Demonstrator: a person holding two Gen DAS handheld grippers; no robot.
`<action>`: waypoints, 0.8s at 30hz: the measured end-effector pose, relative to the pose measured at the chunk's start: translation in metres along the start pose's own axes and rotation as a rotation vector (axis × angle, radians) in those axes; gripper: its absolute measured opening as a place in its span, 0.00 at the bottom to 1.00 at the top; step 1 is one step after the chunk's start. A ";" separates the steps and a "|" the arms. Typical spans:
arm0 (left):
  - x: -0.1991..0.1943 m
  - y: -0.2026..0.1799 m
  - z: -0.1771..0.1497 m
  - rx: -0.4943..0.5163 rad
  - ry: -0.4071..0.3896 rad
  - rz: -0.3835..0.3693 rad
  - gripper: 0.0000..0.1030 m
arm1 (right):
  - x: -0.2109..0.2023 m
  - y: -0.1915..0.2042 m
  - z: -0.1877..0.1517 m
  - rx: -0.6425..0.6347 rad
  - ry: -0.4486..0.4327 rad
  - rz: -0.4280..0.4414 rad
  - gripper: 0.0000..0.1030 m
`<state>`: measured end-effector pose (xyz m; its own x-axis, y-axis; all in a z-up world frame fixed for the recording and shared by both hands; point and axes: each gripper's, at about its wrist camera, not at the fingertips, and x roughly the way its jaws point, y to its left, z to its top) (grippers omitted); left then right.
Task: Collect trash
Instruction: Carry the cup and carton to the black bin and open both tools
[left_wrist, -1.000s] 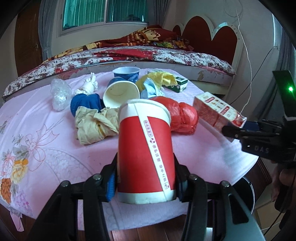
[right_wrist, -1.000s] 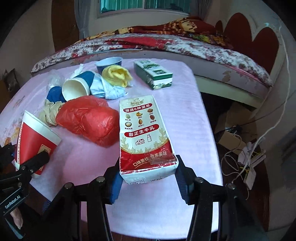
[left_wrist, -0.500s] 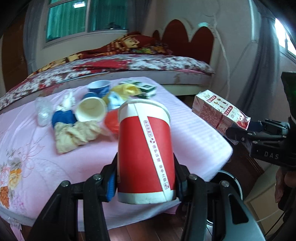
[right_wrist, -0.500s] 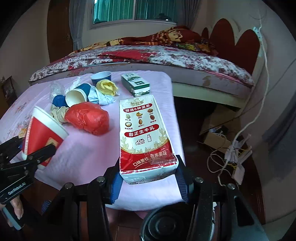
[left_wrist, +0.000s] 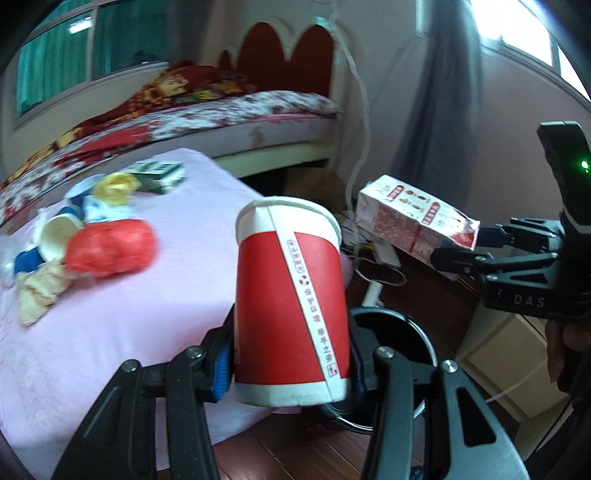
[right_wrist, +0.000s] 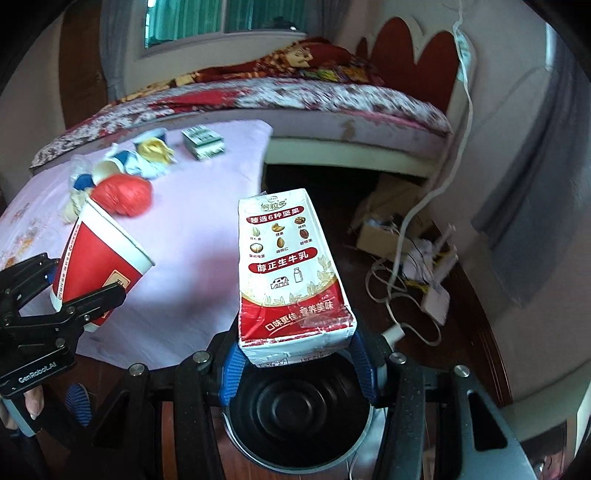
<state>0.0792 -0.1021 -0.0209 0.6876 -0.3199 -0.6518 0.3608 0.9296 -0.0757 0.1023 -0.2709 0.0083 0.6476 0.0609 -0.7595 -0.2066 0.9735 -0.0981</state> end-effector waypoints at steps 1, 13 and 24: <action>0.003 -0.007 -0.001 0.011 0.011 -0.018 0.48 | 0.000 -0.005 -0.005 0.003 0.008 -0.004 0.52; 0.051 -0.065 -0.022 0.093 0.168 -0.152 0.48 | 0.013 -0.053 -0.077 0.021 0.138 -0.027 0.52; 0.094 -0.077 -0.047 0.123 0.330 -0.224 0.50 | 0.050 -0.057 -0.122 -0.015 0.244 0.017 0.52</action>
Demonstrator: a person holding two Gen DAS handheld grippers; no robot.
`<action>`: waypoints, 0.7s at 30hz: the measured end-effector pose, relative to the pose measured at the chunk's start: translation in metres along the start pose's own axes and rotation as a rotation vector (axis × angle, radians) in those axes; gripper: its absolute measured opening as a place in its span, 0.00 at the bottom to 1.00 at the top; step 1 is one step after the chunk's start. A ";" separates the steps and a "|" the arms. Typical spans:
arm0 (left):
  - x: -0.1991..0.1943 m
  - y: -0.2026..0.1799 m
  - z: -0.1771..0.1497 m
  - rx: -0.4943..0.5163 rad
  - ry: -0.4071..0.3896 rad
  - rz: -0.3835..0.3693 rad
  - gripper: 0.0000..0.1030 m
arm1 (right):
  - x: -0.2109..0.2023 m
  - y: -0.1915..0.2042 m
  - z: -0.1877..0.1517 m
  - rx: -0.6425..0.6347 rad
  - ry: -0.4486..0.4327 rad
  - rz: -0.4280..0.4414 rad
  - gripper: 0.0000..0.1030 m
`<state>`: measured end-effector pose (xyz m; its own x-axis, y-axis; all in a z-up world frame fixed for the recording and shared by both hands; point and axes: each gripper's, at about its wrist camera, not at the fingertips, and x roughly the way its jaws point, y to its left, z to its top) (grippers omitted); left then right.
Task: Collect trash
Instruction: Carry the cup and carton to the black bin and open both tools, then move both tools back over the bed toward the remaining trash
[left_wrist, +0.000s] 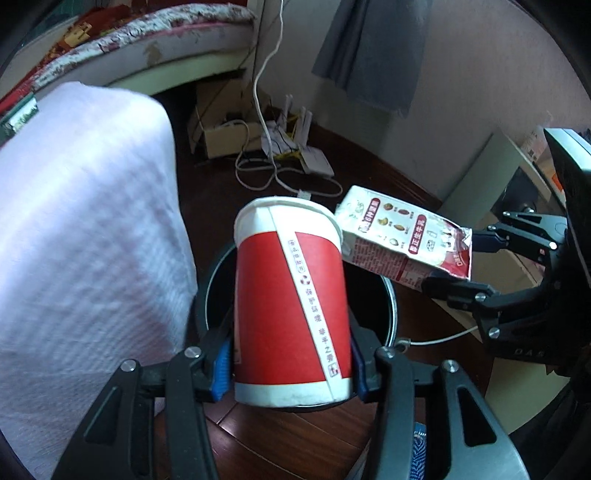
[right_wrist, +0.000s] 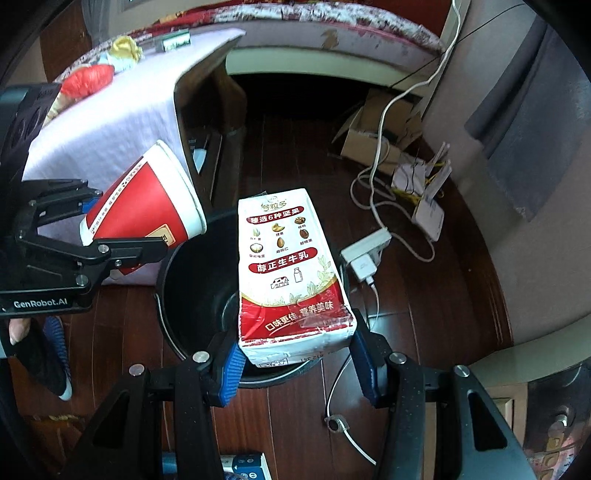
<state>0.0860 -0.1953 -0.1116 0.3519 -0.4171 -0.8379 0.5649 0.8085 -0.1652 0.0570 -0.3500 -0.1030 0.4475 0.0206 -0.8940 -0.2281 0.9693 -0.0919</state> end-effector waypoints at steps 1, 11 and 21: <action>0.003 0.000 -0.001 0.003 0.011 -0.001 0.50 | 0.004 0.000 -0.001 0.003 0.005 0.005 0.52; -0.001 0.027 -0.004 -0.081 -0.005 0.098 0.96 | 0.042 -0.013 0.008 0.031 0.067 0.001 0.93; -0.040 0.037 -0.002 -0.118 -0.116 0.206 0.96 | 0.025 -0.004 0.028 0.042 0.011 -0.016 1.00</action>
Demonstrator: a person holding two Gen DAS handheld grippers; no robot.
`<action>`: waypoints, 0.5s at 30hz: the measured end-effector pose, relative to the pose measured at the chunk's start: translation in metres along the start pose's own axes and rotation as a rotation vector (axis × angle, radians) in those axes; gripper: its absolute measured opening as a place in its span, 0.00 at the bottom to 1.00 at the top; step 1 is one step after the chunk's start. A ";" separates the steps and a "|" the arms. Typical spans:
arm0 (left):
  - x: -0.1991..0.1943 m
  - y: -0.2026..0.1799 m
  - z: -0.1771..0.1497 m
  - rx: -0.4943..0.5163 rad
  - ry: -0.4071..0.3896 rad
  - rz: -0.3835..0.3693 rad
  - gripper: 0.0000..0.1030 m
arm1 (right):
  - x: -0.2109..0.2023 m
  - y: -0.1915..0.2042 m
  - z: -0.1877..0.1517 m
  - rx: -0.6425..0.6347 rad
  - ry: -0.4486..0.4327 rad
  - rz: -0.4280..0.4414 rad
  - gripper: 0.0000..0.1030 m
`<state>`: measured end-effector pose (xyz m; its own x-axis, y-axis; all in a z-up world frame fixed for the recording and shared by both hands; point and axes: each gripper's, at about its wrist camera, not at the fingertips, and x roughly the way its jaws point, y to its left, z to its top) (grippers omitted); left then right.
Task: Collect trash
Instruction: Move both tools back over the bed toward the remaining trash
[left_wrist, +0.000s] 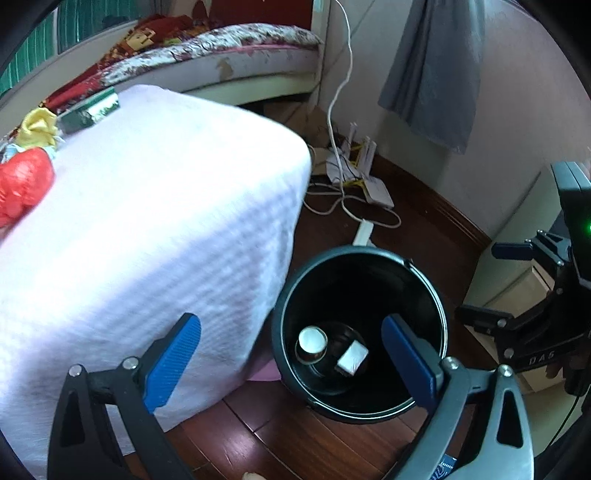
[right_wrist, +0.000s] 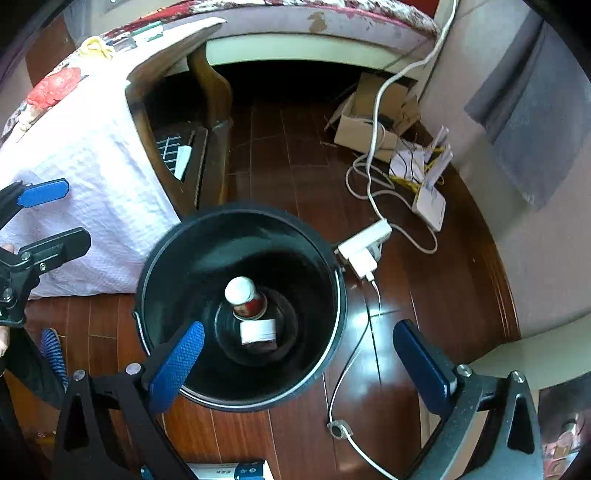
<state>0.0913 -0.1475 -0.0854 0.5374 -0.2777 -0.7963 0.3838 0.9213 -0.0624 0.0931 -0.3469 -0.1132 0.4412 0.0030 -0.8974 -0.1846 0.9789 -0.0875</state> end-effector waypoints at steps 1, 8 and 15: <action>-0.005 0.002 0.001 -0.004 -0.008 0.002 0.96 | -0.001 0.001 0.001 -0.002 -0.004 -0.001 1.00; -0.024 0.010 0.010 -0.019 -0.061 0.020 0.97 | -0.021 0.018 0.014 -0.031 -0.044 0.002 1.00; -0.040 0.023 0.019 -0.044 -0.114 0.039 0.97 | -0.045 0.033 0.037 -0.050 -0.107 0.012 1.00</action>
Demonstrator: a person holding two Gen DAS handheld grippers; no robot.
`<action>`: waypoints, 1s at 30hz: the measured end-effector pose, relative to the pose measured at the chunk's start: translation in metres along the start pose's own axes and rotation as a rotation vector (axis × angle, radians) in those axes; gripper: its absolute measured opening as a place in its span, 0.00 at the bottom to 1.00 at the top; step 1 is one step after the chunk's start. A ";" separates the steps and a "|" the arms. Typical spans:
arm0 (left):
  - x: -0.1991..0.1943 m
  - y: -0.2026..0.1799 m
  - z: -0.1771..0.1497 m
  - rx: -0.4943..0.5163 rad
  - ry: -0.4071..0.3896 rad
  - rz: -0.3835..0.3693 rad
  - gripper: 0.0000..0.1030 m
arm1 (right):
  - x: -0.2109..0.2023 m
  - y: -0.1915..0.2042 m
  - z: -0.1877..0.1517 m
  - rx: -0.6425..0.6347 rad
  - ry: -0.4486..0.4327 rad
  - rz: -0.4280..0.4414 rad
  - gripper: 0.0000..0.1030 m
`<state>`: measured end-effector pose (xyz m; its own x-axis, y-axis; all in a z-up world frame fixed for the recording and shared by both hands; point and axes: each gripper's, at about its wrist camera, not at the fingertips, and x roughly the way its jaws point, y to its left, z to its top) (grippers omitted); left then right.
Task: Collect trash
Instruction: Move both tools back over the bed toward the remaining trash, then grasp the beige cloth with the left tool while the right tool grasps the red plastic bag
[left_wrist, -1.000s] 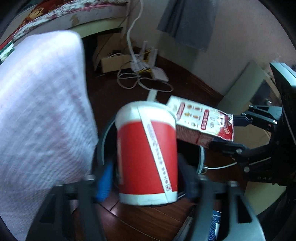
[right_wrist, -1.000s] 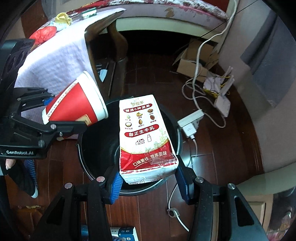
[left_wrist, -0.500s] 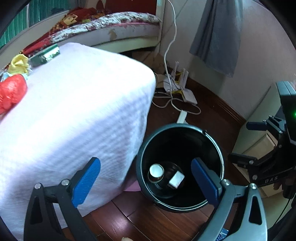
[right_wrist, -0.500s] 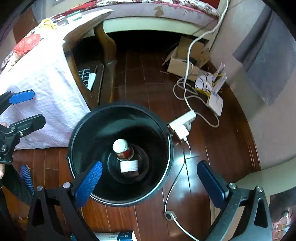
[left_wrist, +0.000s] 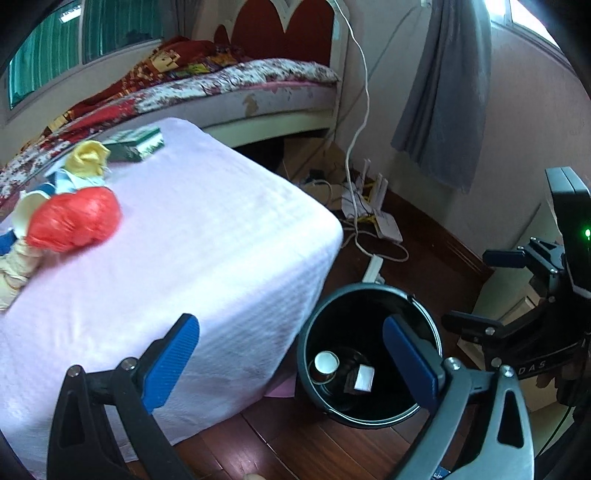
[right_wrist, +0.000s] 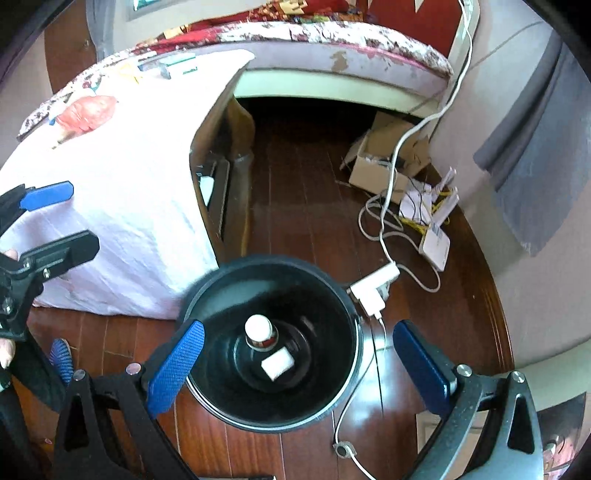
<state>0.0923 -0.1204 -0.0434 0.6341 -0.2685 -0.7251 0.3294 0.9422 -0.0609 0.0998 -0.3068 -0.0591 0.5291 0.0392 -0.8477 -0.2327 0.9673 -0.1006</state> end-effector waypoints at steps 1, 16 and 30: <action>-0.005 0.005 0.002 -0.010 -0.010 0.008 0.97 | -0.002 0.002 0.004 -0.004 -0.008 0.000 1.00; -0.063 0.103 0.002 -0.139 -0.118 0.167 0.98 | -0.029 0.091 0.089 -0.092 -0.162 0.120 1.00; -0.090 0.202 -0.014 -0.284 -0.125 0.303 0.94 | -0.026 0.199 0.142 -0.251 -0.290 0.208 1.00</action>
<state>0.0916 0.0967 -0.0003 0.7582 0.0230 -0.6516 -0.0796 0.9952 -0.0574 0.1558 -0.0793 0.0168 0.6492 0.3298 -0.6854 -0.5305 0.8421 -0.0973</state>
